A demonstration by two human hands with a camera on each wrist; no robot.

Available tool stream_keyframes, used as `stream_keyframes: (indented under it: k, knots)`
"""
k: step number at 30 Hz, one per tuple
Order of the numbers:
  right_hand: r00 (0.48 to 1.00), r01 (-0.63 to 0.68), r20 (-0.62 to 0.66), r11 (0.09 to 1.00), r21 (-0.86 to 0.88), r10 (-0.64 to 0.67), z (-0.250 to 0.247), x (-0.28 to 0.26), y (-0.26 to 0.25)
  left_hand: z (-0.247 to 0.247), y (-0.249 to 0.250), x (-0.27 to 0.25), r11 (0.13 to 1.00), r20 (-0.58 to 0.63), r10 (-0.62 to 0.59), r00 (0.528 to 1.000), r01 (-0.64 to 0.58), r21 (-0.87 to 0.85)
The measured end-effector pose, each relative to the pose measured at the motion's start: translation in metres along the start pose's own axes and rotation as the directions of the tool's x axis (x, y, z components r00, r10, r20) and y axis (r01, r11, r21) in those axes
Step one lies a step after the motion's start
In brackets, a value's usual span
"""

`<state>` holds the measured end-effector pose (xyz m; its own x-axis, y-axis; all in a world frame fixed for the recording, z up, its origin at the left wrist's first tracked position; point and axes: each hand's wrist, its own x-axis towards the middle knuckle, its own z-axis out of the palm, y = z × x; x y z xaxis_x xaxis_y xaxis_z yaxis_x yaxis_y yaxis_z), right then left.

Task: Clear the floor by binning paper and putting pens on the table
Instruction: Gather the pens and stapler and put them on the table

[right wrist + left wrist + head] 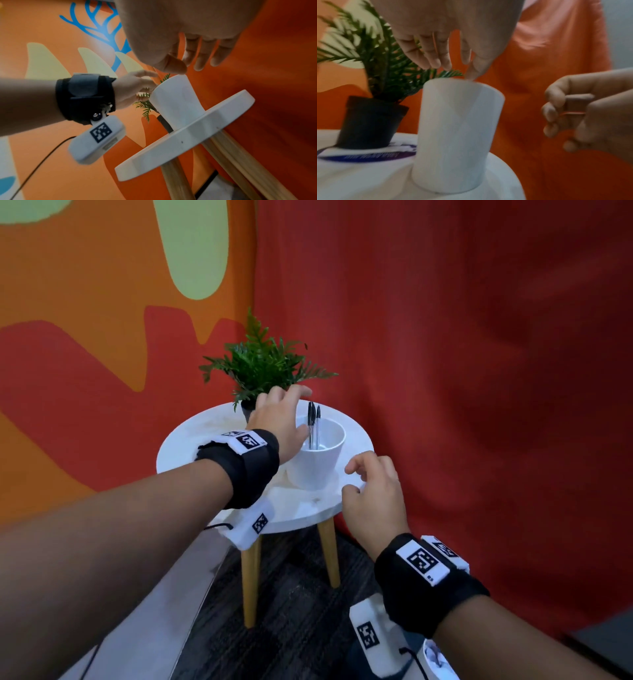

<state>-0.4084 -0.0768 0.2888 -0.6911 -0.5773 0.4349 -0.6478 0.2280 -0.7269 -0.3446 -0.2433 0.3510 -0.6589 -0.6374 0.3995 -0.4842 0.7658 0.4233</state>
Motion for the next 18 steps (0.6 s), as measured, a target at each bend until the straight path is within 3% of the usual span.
stream_keyframes:
  k: [4, 7, 13, 18]
  knots:
    - [1.000, 0.005, 0.015, 0.996, 0.087, -0.007, 0.004, -0.042, 0.021, -0.011, 0.015, -0.055, 0.953, -0.066, 0.287, 0.956, -0.292, -0.082]
    - [0.987, -0.048, 0.154, 0.995, 0.086, 0.034, 0.017, -0.083, 0.042, -0.002, 0.021, -0.109, 0.918, -0.041, 0.357, 0.933, -0.359, -0.171]
    - [0.899, -0.219, 0.378, 0.975, -0.050, 0.221, 0.048, -0.164, 0.080, 0.050, 0.004, -0.210, 0.914, 0.202, 0.367, 0.908, -0.312, -0.261]
    - [0.778, -0.185, 0.580, 0.970, -0.155, 0.241, 0.065, -0.228, 0.112, 0.097, -0.039, -0.286, 0.972, 0.423, 0.189, 0.886, -0.107, -0.210]
